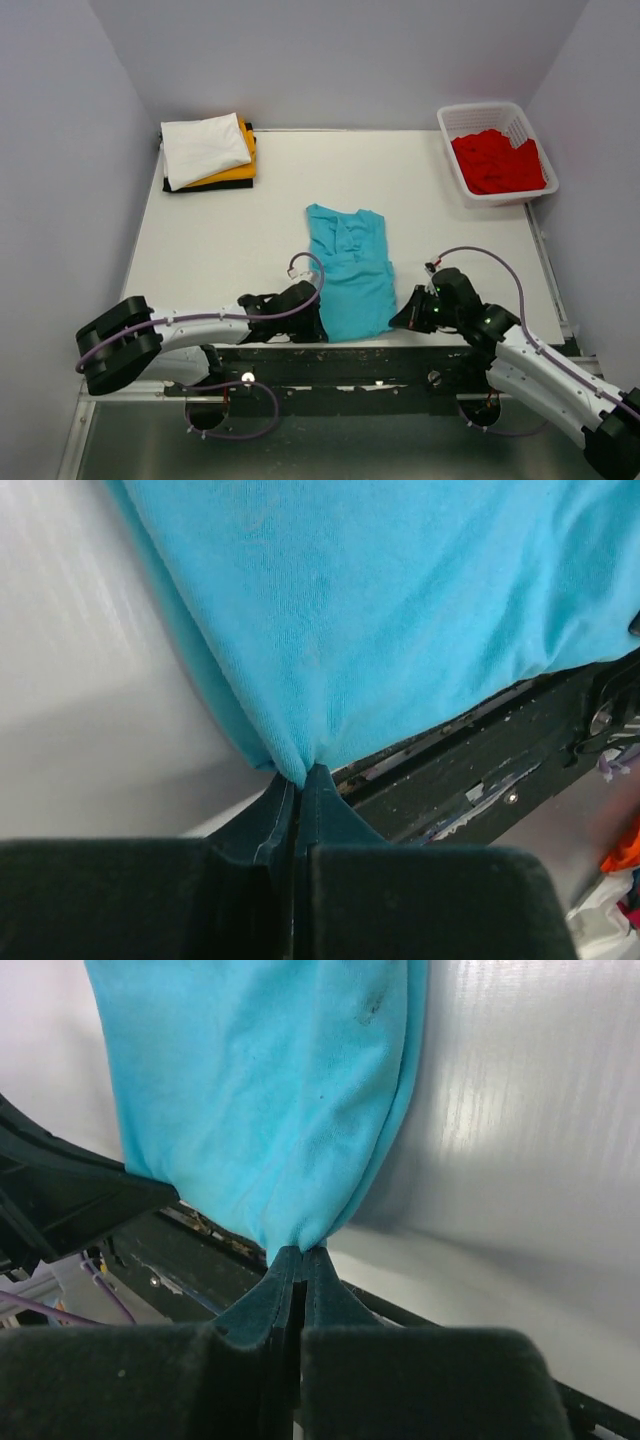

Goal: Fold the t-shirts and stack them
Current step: Grab one side of the 2/3 rectangular tshirt with both arms, then fold the long partially folded tshirt into a neat square

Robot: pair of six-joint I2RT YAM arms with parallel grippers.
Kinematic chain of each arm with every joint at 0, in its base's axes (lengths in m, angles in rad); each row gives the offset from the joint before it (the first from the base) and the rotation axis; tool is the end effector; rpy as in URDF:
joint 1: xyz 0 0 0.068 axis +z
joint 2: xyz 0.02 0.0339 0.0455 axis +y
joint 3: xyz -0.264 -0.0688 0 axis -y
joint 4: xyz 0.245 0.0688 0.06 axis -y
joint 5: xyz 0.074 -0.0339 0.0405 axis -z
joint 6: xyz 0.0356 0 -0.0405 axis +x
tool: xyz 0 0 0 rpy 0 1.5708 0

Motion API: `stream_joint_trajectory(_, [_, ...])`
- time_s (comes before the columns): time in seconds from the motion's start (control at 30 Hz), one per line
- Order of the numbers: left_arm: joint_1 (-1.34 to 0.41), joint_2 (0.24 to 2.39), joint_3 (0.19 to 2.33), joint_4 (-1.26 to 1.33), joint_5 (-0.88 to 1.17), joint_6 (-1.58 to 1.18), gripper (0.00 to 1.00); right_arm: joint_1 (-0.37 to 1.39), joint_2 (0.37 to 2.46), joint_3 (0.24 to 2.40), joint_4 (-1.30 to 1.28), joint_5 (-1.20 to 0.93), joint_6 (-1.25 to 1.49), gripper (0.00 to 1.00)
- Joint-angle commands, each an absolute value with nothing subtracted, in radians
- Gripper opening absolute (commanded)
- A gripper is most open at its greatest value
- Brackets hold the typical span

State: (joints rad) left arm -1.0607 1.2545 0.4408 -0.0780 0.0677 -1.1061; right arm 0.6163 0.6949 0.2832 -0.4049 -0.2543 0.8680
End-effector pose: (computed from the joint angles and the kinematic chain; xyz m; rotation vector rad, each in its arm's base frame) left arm 0.1046 -0.1919 0.1423 -0.0294 2.7417 -0.8991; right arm 0.1091 0.0882 0.1604 0.1952 2.5886 0.9383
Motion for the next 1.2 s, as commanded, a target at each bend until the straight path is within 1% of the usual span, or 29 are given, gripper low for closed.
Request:
stream_joint_trajectory(0.0, [-1.103,1.154,0.476,-0.225,-0.096,-1.152,0.0,0.623,0.637,0.34,-0.564,-0.184,0.886,0.01])
stream_joint_trajectory(0.1, [-1.103,1.113,0.55,-0.303,-0.152,-1.106,0.0,0.623,0.648,0.42,-0.579,-0.118,0.855,0.01])
stream_joint_trajectory(0.23, [-1.081,1.084,0.654,-0.353,-0.226,-1.041,0.0,0.624,0.694,0.527,-0.536,-0.016,0.838,0.01])
stream_joint_trajectory(0.3, [-1.034,1.086,0.707,-0.375,-0.236,-1.01,0.0,0.624,0.73,0.571,-0.486,-0.003,0.825,0.01])
stream_joint_trajectory(0.47, [-0.895,1.122,0.799,-0.367,-0.235,-0.918,0.0,0.624,0.857,0.698,-0.417,0.157,0.785,0.01])
stream_joint_trajectory(0.6, [-0.775,1.158,0.87,-0.306,-0.189,-0.858,0.0,0.611,0.953,0.785,-0.321,0.216,0.758,0.01])
stream_joint_trajectory(0.67, [-0.736,1.193,0.925,-0.304,-0.171,-0.829,0.0,0.582,1.025,0.839,-0.295,0.203,0.728,0.01])
stream_joint_trajectory(0.77, [-0.696,1.26,0.997,-0.309,-0.167,-0.79,0.0,0.514,1.134,0.898,-0.235,0.121,0.69,0.01])
stream_joint_trajectory(0.93, [-0.603,1.415,1.124,-0.317,-0.145,-0.749,0.0,0.372,1.277,0.927,-0.108,-0.035,0.691,0.01])
stream_joint_trajectory(1.17, [-0.528,1.607,1.284,-0.305,-0.086,-0.72,0.0,0.298,1.472,1.022,-0.011,-0.069,0.641,0.01])
